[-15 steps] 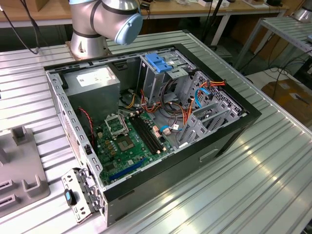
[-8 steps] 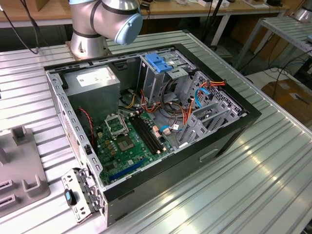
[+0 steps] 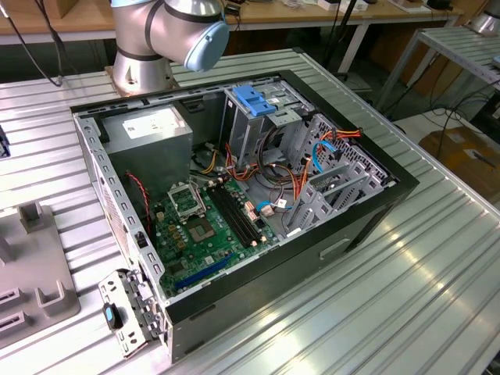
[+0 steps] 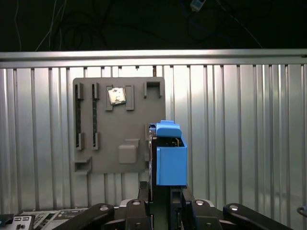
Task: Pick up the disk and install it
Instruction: 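Pick up the disk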
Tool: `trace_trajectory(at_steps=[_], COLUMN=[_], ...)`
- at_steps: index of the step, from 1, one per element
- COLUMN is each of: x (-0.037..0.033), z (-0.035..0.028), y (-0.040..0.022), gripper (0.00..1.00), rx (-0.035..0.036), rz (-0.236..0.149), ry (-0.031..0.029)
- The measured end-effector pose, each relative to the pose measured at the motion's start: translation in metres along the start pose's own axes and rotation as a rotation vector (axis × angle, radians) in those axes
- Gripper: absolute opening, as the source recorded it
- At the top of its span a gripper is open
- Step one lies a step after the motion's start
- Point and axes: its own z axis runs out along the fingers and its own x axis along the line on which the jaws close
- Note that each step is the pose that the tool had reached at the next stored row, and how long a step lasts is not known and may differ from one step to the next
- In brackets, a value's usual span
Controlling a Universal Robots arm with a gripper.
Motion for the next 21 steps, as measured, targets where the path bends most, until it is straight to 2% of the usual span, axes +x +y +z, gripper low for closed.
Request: trace_trajectory(at_steps=[3, 7, 11, 17, 21], x=[-0.0002, -0.0002, -0.0004, -0.0004, -0.0005], z=[-0.0001, -0.0011, -0.0087, -0.0095, -0.0095], y=[-0.0062, -0.007, -0.007, -0.007, -0.0108], gripper=[0.35, 0.35, 0.35, 0.35, 0.35], rx=[-0.0001, -0.0003, -0.0003, -0.0003, -0.0003], rz=[0.0, 0.0, 0.0, 0.0, 0.0], ry=[0.0001, 0.0001, 0.0, 0.0, 0.0])
